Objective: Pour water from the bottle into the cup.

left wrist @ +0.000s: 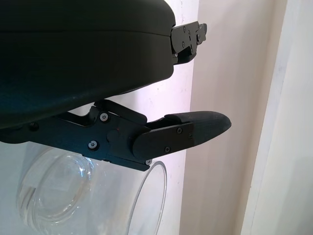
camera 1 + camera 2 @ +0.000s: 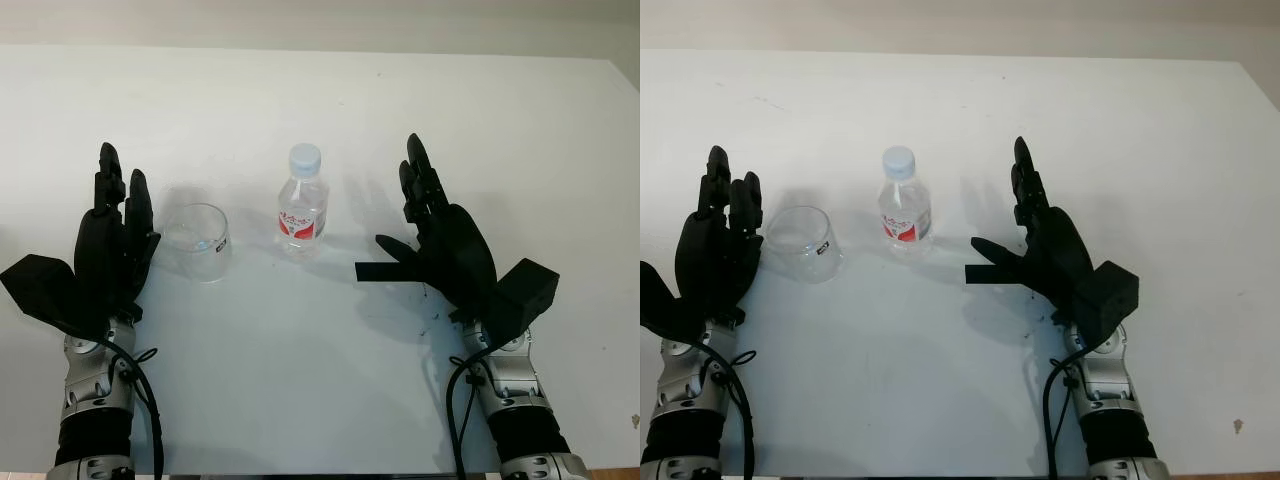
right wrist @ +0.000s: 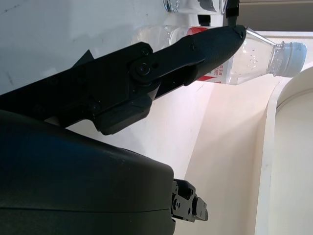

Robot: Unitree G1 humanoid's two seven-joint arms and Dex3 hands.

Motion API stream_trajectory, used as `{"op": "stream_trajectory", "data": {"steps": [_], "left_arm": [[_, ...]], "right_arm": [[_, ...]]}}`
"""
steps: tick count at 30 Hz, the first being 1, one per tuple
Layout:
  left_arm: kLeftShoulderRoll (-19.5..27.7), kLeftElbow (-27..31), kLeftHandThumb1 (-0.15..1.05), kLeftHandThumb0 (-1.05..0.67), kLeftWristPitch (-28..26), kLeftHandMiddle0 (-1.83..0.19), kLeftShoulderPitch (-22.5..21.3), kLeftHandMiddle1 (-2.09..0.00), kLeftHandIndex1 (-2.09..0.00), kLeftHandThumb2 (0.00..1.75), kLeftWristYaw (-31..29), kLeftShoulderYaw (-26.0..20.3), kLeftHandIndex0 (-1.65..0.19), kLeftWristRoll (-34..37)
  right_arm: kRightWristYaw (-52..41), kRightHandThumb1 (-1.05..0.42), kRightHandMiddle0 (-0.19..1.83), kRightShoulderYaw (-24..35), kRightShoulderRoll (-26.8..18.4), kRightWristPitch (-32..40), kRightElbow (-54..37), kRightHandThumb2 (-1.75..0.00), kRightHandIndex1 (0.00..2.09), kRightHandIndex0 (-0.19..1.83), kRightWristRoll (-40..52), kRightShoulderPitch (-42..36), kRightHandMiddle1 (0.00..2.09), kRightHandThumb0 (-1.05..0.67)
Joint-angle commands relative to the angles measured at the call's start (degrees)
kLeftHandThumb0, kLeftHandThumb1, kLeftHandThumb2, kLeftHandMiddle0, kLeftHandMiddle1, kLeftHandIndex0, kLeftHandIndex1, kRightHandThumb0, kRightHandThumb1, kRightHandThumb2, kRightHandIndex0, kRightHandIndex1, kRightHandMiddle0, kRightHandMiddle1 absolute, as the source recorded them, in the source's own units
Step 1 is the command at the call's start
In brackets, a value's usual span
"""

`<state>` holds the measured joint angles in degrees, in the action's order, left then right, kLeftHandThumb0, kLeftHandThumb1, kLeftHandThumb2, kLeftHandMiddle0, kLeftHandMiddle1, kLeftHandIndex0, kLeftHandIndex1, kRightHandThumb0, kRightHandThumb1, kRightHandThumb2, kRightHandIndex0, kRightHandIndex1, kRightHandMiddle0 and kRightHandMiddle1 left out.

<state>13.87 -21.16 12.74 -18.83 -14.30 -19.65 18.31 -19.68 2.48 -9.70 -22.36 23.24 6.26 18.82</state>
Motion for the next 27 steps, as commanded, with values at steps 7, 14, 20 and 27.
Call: {"op": "stream_trajectory", "data": {"steps": [7,14,20,27], "left_arm": [[0.0,1.4,1.05,-0.62,0.1,0.13,1.2,-0.05,0.0,0.57,0.2,0.0,0.19,-0.1],[0.0,0.5,1.05,-0.63,0.5,0.13,1.1,-0.06,-0.01,0.55,0.3,-0.5,0.19,0.3],[-0.4,0.1,1.05,-0.62,0.9,0.11,0.6,-0.06,-0.02,0.58,0.7,-0.1,0.19,-0.1],[-0.2,0.4,1.05,-0.63,0.4,0.13,0.5,-0.05,0.0,0.54,0.5,-0.4,0.19,0.7]], "right_arm": [[-1.7,-0.99,-0.19,0.0,-0.4,0.6,1.0,-0.05,0.0,-0.19,0.5,0.5,0.0,-0.96],[-4.0,-1.0,-0.19,-2.2,0.1,-1.0,5.6,-0.06,0.0,-0.19,-1.7,5.4,0.0,-0.98],[-6.8,-0.96,-0.19,-5.6,2.3,-0.4,12.4,-0.04,0.0,-0.19,-3.3,14.4,0.0,-1.01],[-8.9,-0.94,-0.19,-7.8,5.1,-1.8,21.7,-0.05,0.0,-0.19,-5.0,21.9,0.0,-1.03]]}}
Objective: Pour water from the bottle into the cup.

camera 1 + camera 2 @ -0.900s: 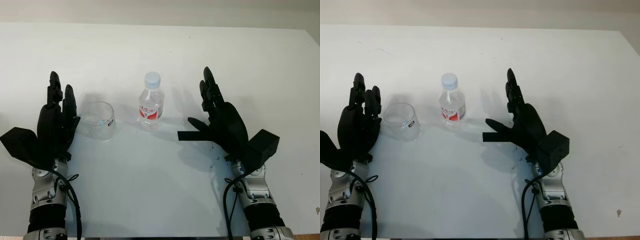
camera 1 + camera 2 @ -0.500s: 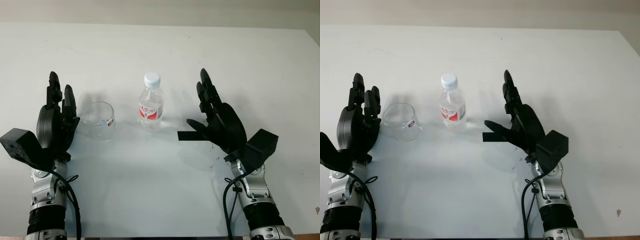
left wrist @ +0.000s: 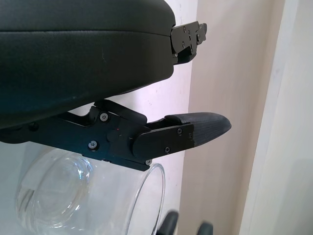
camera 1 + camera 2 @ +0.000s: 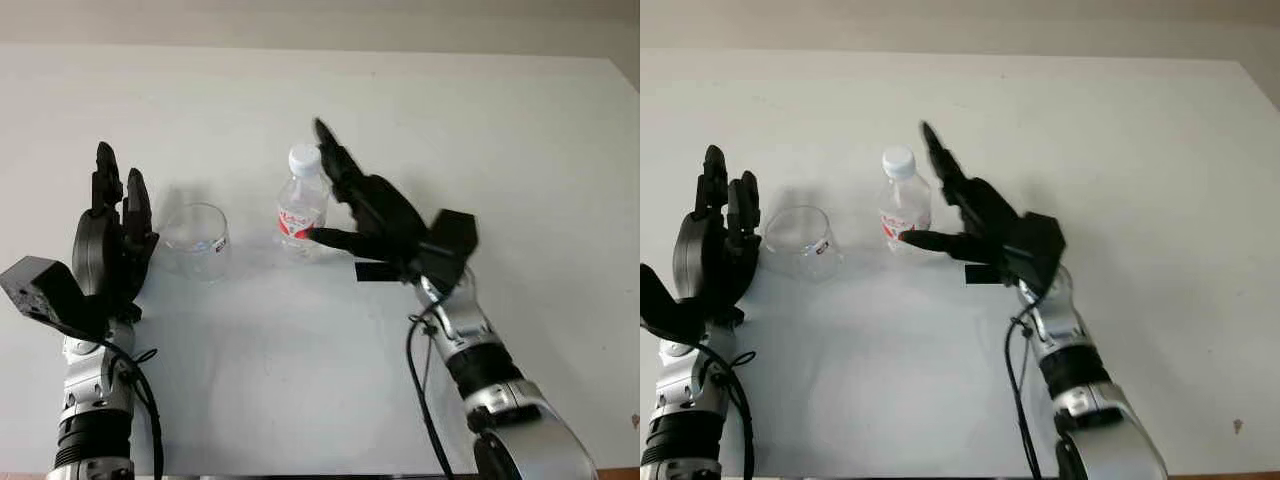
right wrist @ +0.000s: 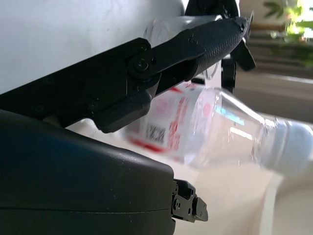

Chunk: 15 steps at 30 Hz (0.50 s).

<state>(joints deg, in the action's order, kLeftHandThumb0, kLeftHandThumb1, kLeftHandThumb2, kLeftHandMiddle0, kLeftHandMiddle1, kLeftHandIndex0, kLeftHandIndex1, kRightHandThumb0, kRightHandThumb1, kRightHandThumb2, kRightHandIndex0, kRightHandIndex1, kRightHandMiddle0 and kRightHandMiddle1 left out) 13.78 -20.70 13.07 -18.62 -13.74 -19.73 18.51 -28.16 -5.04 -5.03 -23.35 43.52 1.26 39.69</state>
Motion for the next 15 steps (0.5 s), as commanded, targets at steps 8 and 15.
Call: {"op": "stream_trajectory", "data": {"steps": [8,15], "left_arm": [[-0.1,-0.3,1.05,-0.62,0.5,0.12,0.3,-0.05,-0.01,0.56,0.2,-0.4,0.19,-0.1],[-0.3,-0.5,1.05,-0.62,0.3,0.12,0.0,-0.06,-0.02,0.56,0.4,-0.6,0.19,0.2]], "right_arm": [[-2.2,-0.91,-0.19,-0.8,1.9,-1.4,7.0,-0.04,0.0,-0.19,-1.0,4.3,0.0,-1.05],[-3.9,-0.89,-0.19,0.5,2.9,-1.2,9.1,-0.04,0.0,-0.19,0.6,4.4,0.0,-0.99]]}}
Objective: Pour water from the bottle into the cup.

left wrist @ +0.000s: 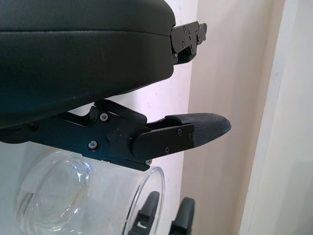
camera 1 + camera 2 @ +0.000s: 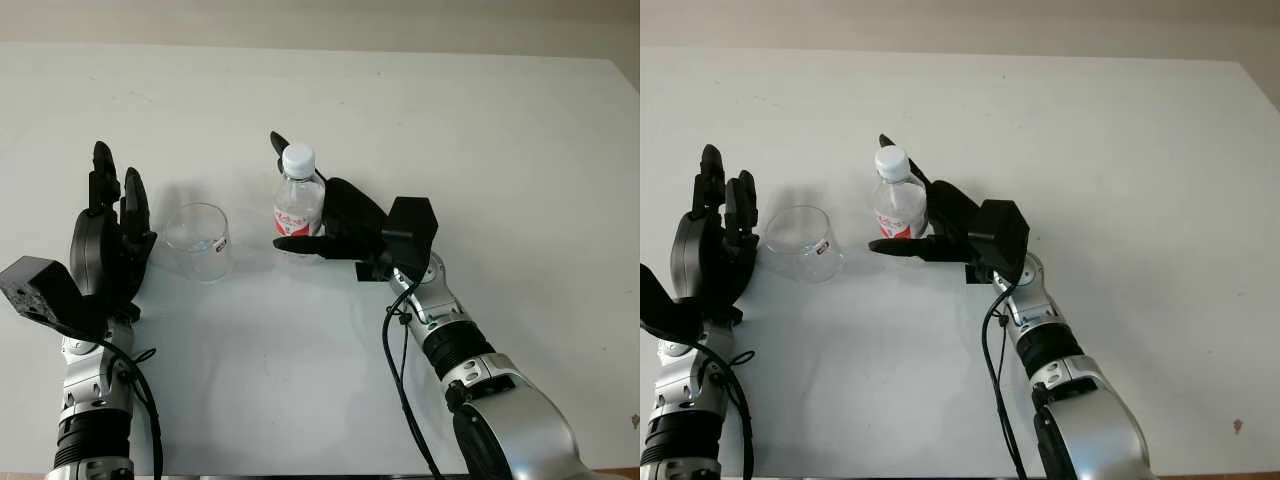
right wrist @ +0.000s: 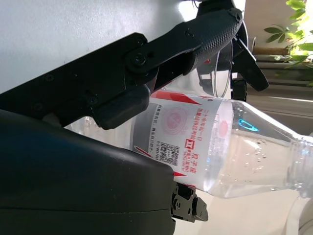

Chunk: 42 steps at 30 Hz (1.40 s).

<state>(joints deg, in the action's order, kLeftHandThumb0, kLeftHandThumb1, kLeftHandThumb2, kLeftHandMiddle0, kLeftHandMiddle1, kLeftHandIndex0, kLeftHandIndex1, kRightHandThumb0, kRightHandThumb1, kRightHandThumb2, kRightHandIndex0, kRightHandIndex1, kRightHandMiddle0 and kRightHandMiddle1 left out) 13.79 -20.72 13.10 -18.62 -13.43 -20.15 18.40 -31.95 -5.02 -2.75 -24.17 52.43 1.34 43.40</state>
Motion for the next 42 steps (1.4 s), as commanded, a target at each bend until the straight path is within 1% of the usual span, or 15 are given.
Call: {"op": "stream_trajectory", "data": {"steps": [1,4,5,7,8,9,11,13,15,19,29,36,39,40,42], "left_arm": [[-0.4,-0.6,1.05,-0.62,0.3,0.12,-0.1,-0.06,-0.02,0.56,0.1,-0.2,0.19,0.3],[-0.3,-0.8,1.05,-0.62,0.4,0.12,-0.2,-0.06,-0.03,0.56,0.2,-0.1,0.19,0.1],[-0.3,-0.8,1.05,-0.62,0.5,0.12,-0.2,-0.06,-0.03,0.56,0.2,-0.1,0.19,0.2],[-0.3,-1.1,1.05,-0.62,0.8,0.11,-0.3,-0.06,-0.03,0.56,0.1,-0.1,0.19,0.1],[-0.4,-1.1,1.05,-0.62,0.9,0.11,-0.3,-0.06,-0.04,0.56,0.2,-0.1,0.19,0.1],[-0.4,-1.1,1.05,-0.62,0.9,0.11,-0.3,-0.06,-0.04,0.56,0.3,-0.1,0.18,0.0],[-0.4,-1.2,1.05,-0.62,1.0,0.11,-0.3,-0.06,-0.04,0.56,0.4,-0.1,0.18,0.0],[-0.3,-1.2,1.05,-0.62,1.1,0.11,-0.3,-0.06,-0.04,0.56,0.4,0.0,0.19,-0.1],[-0.3,-1.2,1.05,-0.62,1.4,0.11,-0.3,-0.06,-0.04,0.57,0.6,0.1,0.19,-0.4],[-0.3,-1.3,1.05,-0.61,1.3,0.12,-0.5,-0.05,-0.03,0.58,0.3,0.1,0.19,-0.1],[-0.4,-2.9,1.05,-0.61,1.4,0.12,-2.1,-0.06,-0.03,0.56,0.2,-0.1,0.19,0.3],[-0.2,-3.7,1.05,-0.62,1.9,0.11,-2.6,-0.06,-0.04,0.55,0.4,-0.2,0.18,0.1],[-0.3,-3.4,1.05,-0.62,1.8,0.11,-2.4,-0.06,-0.04,0.55,0.4,-0.2,0.18,0.2],[-0.3,-3.3,1.05,-0.62,1.8,0.11,-2.4,-0.06,-0.04,0.55,0.5,-0.2,0.18,0.0],[-0.4,-3.0,1.05,-0.63,1.8,0.11,-2.2,-0.06,-0.04,0.55,0.7,-0.1,0.18,-0.2]], "right_arm": [[0.1,-0.88,-0.19,0.8,0.9,0.0,0.2,-0.04,0.0,-0.19,0.8,0.6,0.0,-0.96],[1.3,-0.84,-0.16,1.5,1.8,1.7,0.4,-0.03,0.01,-0.16,1.2,0.5,0.02,-0.82],[1.9,-0.82,-0.08,1.6,2.0,2.6,0.2,-0.03,0.07,-0.07,1.2,0.5,0.06,-0.75],[2.9,-0.8,-0.15,1.7,2.7,3.0,0.2,-0.05,1.25,-0.1,1.3,0.5,1.24,-0.62],[3.1,-0.81,-0.09,1.7,3.0,2.7,0.5,-0.06,1.66,0.01,1.2,0.6,1.66,-0.57],[3.5,-0.84,0.23,1.3,2.9,2.0,0.7,-0.06,1.92,0.39,0.5,0.7,1.92,-0.56],[5.1,-0.91,0.84,-0.3,2.5,1.1,0.5,-0.07,2.06,1.07,-2.1,1.1,2.06,-0.56],[6.2,-0.96,1.16,-1.5,2.0,1.0,0.0,-0.07,2.08,1.36,-4.4,1.3,2.08,-0.56],[6.6,-1.03,1.65,-2.7,1.4,0.6,-0.5,-0.11,2.09,1.72,-6.4,1.6,2.09,-0.54],[5.8,-1.05,1.82,-4.3,0.1,-1.3,-0.7,-0.24,2.09,1.83,-8.6,1.9,2.09,-0.51],[5.2,-1.05,1.72,-5.5,-2.0,-5.1,0.0,-0.4,2.09,1.82,-10.5,2.0,2.09,-0.42],[16.1,-1.05,1.79,-4.1,-3.6,-6.2,3.5,-0.55,2.09,1.83,-13.3,7.2,2.09,-0.47],[21.4,-1.05,1.6,-3.7,-5.6,-6.2,6.7,-0.59,2.09,1.79,-15.0,12.3,2.09,-0.44],[23.0,-1.05,1.35,-3.7,-6.3,-6.4,7.8,-0.57,2.09,1.62,-15.6,13.9,2.09,-0.42],[25.8,-1.05,1.07,-4.1,-7.6,-7.1,9.9,-0.55,2.09,1.41,-17.3,17.0,2.09,-0.41]]}}
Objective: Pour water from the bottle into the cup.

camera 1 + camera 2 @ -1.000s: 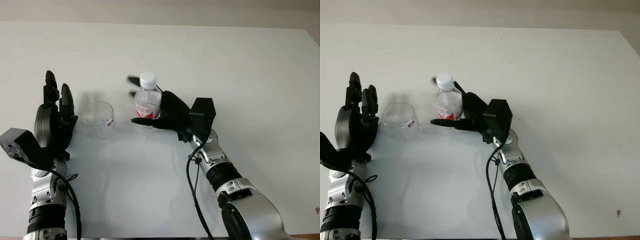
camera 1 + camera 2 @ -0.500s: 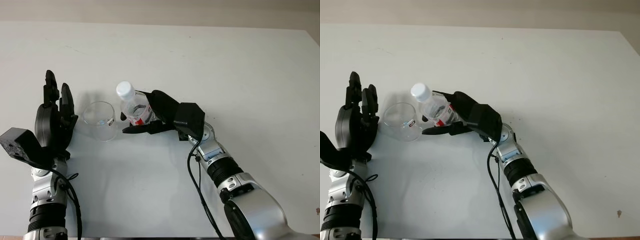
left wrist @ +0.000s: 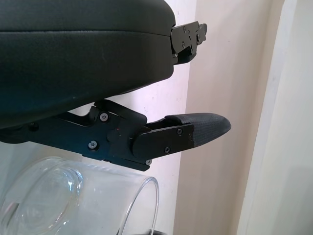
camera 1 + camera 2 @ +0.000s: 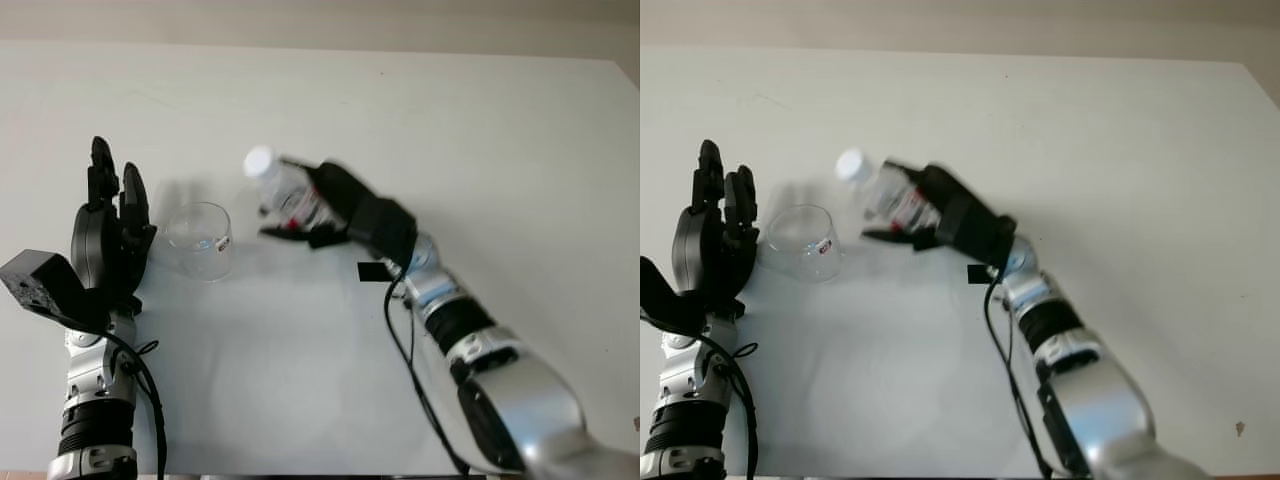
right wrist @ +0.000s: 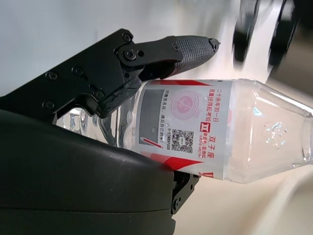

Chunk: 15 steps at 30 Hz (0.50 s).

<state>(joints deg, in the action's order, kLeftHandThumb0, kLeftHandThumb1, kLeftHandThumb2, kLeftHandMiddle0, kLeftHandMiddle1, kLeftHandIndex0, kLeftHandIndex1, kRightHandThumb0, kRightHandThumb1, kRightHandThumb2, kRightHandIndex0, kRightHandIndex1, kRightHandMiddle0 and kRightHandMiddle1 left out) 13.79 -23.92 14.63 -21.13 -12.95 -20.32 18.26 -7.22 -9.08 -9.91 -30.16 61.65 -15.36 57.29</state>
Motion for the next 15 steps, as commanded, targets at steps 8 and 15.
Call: {"op": "stream_trajectory", "data": {"steps": [8,15], "left_arm": [[-1.0,1.2,1.05,-0.62,0.0,0.12,1.1,-0.05,-0.04,0.55,0.9,0.3,0.19,-0.1],[-1.4,1.6,1.05,-0.61,0.4,0.11,1.8,-0.05,-0.03,0.56,0.9,0.5,0.19,-0.2]], "right_arm": [[16.1,-1.05,0.62,-8.8,-2.9,-0.9,5.7,-0.48,2.09,1.02,-14.9,12.1,2.09,-0.44],[22.8,-1.05,0.55,-16.0,-2.1,1.3,8.6,-0.43,2.09,1.0,-23.6,16.0,2.09,-0.45]]}}
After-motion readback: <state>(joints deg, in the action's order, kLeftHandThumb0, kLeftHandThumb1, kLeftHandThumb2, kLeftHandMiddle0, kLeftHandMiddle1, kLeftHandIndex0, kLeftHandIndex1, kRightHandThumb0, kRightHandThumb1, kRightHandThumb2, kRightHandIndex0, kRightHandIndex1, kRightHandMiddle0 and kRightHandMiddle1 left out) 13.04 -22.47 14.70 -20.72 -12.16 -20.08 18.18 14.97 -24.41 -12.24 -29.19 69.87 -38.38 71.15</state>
